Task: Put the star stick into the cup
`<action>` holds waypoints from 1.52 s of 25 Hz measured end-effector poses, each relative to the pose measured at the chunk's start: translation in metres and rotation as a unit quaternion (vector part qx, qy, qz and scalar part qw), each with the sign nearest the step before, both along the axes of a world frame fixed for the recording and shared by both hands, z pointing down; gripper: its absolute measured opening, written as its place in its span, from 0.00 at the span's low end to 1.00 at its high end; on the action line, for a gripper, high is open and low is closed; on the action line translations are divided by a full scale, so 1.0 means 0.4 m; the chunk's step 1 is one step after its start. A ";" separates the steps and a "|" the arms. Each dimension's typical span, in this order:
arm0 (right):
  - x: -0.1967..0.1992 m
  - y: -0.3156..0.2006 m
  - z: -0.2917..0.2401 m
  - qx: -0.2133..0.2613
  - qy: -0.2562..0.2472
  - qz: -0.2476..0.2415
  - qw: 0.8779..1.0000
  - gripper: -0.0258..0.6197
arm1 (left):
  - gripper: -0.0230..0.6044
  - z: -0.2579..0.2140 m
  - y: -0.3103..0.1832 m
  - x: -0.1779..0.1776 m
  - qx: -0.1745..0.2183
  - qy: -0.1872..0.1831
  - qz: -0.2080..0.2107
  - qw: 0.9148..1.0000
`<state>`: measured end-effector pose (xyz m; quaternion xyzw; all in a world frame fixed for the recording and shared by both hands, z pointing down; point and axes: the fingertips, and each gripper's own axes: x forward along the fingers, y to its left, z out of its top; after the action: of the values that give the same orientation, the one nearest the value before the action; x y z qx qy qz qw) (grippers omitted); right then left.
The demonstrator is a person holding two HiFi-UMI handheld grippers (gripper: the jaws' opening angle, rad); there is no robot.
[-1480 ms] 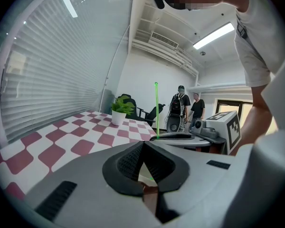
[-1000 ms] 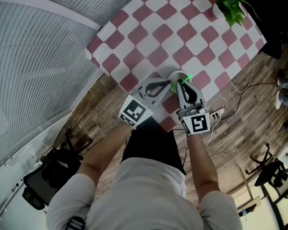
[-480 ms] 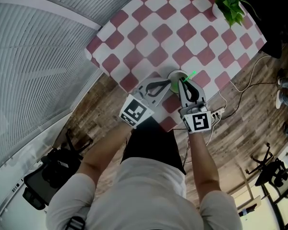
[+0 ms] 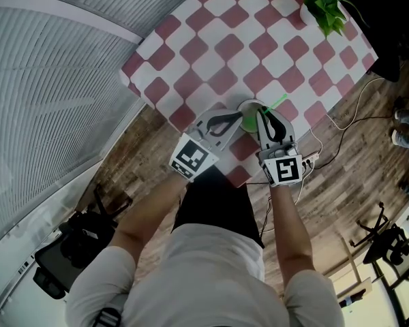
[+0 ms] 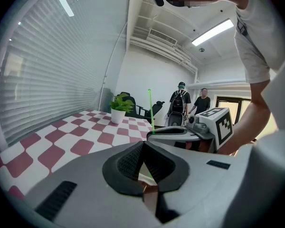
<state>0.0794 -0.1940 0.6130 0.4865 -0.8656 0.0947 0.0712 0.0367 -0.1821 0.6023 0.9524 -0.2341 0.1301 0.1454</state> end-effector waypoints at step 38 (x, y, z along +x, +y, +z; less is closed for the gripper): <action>0.088 -0.025 0.070 -0.031 0.036 0.037 0.998 0.19 | 0.09 0.031 0.000 0.014 -0.007 -0.013 0.005 1.000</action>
<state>0.1144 -0.2039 0.6411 0.5190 -0.8404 0.1071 0.1135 0.0425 -0.1822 0.6147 0.9508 -0.2301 0.1449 0.1487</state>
